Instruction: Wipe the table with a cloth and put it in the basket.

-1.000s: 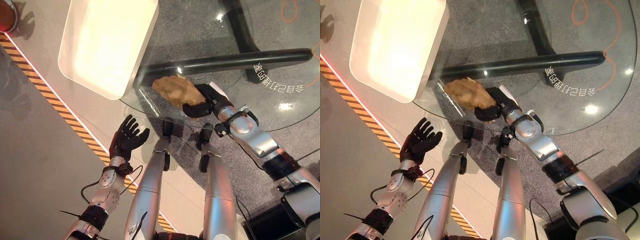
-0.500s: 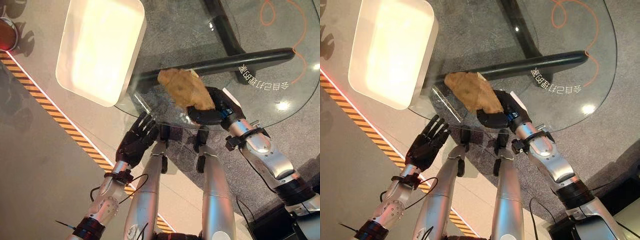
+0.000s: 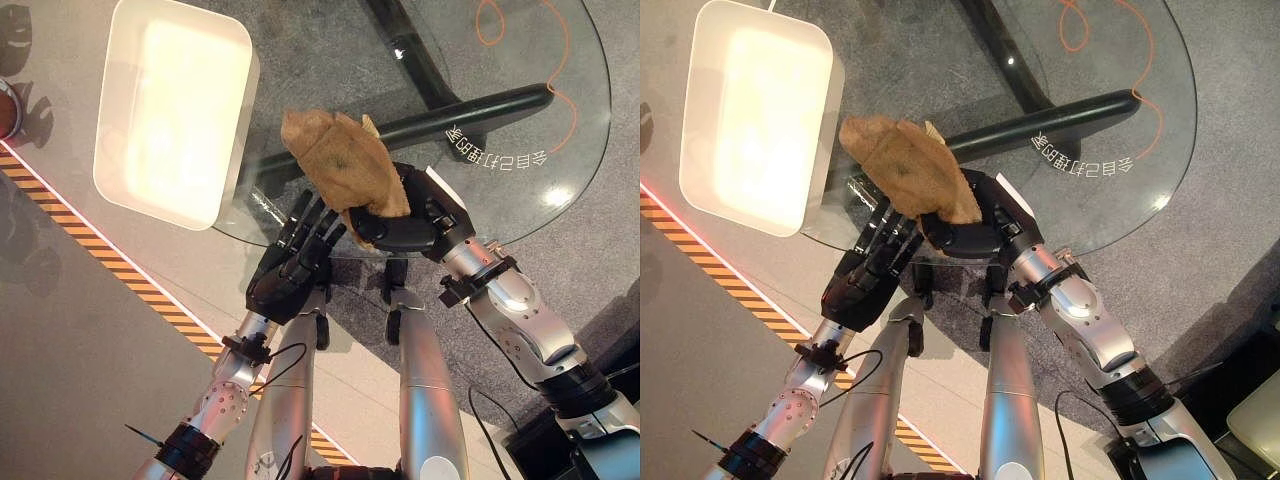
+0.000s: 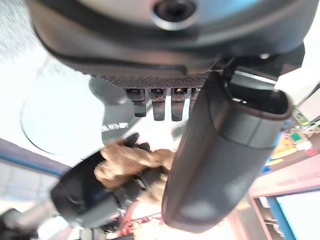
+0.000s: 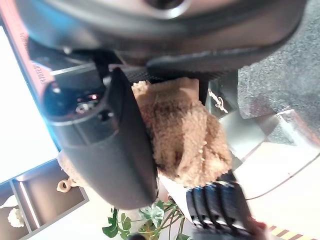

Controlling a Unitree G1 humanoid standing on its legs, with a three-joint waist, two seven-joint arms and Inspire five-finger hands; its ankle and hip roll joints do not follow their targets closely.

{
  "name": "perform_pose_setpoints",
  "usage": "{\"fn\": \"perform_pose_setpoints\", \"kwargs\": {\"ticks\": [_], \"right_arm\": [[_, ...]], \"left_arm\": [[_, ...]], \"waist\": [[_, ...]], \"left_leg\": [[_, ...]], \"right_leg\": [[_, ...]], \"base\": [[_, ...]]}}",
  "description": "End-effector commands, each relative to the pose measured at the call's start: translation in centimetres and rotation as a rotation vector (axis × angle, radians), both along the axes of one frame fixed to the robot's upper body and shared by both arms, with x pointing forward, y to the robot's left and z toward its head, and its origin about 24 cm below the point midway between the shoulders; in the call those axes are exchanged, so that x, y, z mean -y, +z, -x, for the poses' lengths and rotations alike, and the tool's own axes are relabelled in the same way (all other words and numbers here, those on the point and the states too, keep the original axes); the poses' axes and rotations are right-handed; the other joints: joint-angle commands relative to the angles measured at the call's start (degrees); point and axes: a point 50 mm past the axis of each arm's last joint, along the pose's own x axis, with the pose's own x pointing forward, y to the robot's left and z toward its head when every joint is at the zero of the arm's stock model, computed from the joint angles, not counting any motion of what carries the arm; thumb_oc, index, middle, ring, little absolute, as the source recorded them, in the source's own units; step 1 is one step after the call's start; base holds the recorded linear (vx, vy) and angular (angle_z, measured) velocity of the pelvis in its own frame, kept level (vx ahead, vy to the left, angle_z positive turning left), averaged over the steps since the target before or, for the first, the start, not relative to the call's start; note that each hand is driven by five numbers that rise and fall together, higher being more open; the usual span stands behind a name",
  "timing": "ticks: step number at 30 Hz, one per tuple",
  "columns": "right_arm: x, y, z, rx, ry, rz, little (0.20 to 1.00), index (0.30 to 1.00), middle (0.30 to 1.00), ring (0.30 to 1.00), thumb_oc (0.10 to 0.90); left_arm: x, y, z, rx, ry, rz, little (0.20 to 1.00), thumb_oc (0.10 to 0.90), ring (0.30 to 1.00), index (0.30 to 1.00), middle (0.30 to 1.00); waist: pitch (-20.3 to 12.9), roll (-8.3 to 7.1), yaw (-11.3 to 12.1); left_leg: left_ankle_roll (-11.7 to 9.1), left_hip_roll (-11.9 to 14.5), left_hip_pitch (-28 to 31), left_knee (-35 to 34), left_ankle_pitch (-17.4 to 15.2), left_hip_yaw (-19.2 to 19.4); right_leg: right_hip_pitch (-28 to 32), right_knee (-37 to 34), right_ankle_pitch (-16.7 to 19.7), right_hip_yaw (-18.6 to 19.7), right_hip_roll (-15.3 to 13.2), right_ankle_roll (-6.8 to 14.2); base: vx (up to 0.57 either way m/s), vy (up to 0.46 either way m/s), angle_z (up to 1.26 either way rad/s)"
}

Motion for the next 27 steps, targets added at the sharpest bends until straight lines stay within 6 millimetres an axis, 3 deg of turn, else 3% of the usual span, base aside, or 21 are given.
{"fn": "perform_pose_setpoints", "kwargs": {"ticks": [1,6,7,8,9,19,27], "right_arm": [[-3.7,5.2,4.0,0.294,0.330,-0.091,0.200,0.300,0.300,0.300,0.100],[-4.9,4.7,3.9,0.269,0.349,-0.042,0.200,0.300,0.300,0.300,0.100],[-5.1,5.1,3.7,0.279,0.350,-0.037,0.200,0.300,0.300,0.300,0.100],[-5.1,4.5,3.7,0.251,0.343,-0.038,0.200,0.300,0.300,0.300,0.100],[-5.1,4.8,3.6,0.264,0.346,-0.034,0.200,0.300,0.300,0.300,0.100],[-6.1,4.6,3.9,0.259,0.378,0.019,0.200,0.300,0.300,0.300,0.100],[-7.0,3.1,3.3,0.249,0.307,0.256,0.200,0.300,0.300,0.300,0.100]], "left_arm": [[0.9,3.9,1.0,0.225,-0.053,0.079,0.900,0.800,0.900,0.900,0.900],[1.4,5.8,0.5,0.297,-0.072,0.113,0.900,0.800,0.900,0.900,0.900],[1.4,6.6,0.2,0.328,-0.076,0.128,0.900,0.800,0.900,0.900,0.900],[1.4,6.6,0.3,0.331,-0.079,0.139,0.900,0.800,0.900,0.900,0.900],[1.3,7.3,0.1,0.358,-0.079,0.135,0.900,0.800,0.900,0.900,0.900],[1.7,8.0,0.0,0.361,-0.104,0.122,0.900,0.800,0.900,0.900,0.900],[2.1,8.4,0.1,0.377,-0.115,0.105,0.900,0.800,0.900,0.900,0.900]], "waist": [[-1.40,-0.41,-0.29],[-1.40,-0.94,-0.29],[-1.40,-1.13,-0.40],[-1.40,-1.14,-0.23],[-1.40,-1.35,-0.34],[-1.40,-1.50,-0.12],[-1.40,-1.44,0.19]], "left_leg": [[1.32,-2.76,2.87,3.09,-7.94,-0.40],[1.17,-2.88,2.91,2.69,-7.57,-0.39],[1.31,-2.94,1.08,2.22,-5.74,0.00],[1.07,-2.92,3.06,2.36,-7.44,-0.40],[1.22,-3.05,1.33,1.87,-5.64,-0.16],[1.15,-3.42,1.20,1.49,-5.17,-0.68],[1.23,-3.91,1.35,0.42,-4.64,-0.86]], "right_leg": [[2.10,-2.71,0.01,-1.51,3.90,0.66],[2.31,-3.34,0.22,-1.60,3.95,0.65],[0.68,-4.15,1.97,-1.70,3.76,0.34],[2.62,-3.83,0.28,-1.66,3.84,0.65],[1.07,-4.57,2.02,-1.72,3.70,0.39],[0.94,-5.05,2.53,-1.55,3.61,0.57],[1.08,-6.19,3.09,-1.61,3.36,0.64]], "base": [[0.00,0.000,0.00],[-0.01,-0.001,0.00],[0.00,0.000,0.00],[-0.07,-0.010,0.00],[0.00,0.000,0.00],[-0.01,-0.001,0.00],[0.00,0.018,0.00]]}}
